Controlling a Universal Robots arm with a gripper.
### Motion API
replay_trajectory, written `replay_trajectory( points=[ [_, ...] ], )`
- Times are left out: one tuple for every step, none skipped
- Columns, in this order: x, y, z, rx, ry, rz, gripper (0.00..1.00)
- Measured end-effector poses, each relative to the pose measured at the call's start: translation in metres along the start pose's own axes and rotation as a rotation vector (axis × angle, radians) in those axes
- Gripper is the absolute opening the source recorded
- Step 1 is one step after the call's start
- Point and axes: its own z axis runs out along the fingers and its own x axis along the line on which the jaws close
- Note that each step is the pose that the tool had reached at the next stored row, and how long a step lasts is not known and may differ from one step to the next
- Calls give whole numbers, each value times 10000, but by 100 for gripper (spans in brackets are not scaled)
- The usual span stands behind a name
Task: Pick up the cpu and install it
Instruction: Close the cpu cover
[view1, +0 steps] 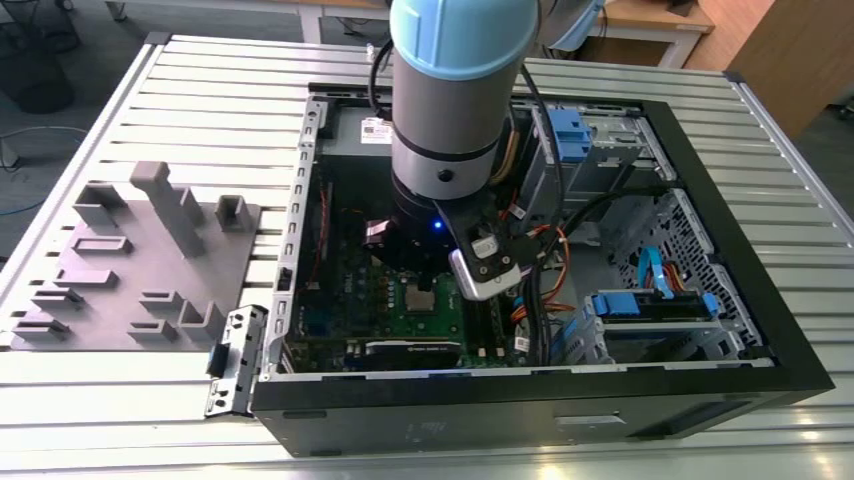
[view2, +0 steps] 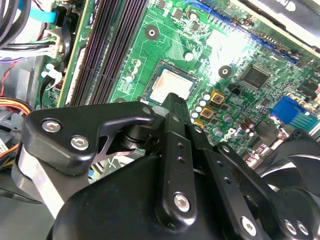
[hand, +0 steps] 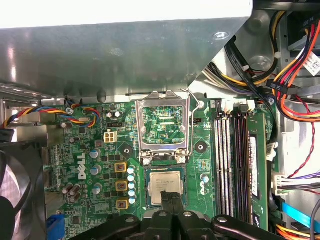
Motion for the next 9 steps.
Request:
replay_trajectory(
  points=[
    [0, 0, 0, -1, 0, 0, 11],
    [0, 0, -1, 0, 0, 0, 11],
    [0, 0, -1, 0, 0, 0, 11],
    [-1, 0, -1, 0, 0, 0, 11],
    [-2, 2, -2, 1, 0, 0, 11],
    [-5, 4, -2, 2, 1, 0, 11],
    [-8, 8, -1, 1, 1, 0, 11],
    [-13, 14, 0, -1, 0, 0, 11],
    [-17, 22, 1, 0, 0, 0, 11]
  ],
)
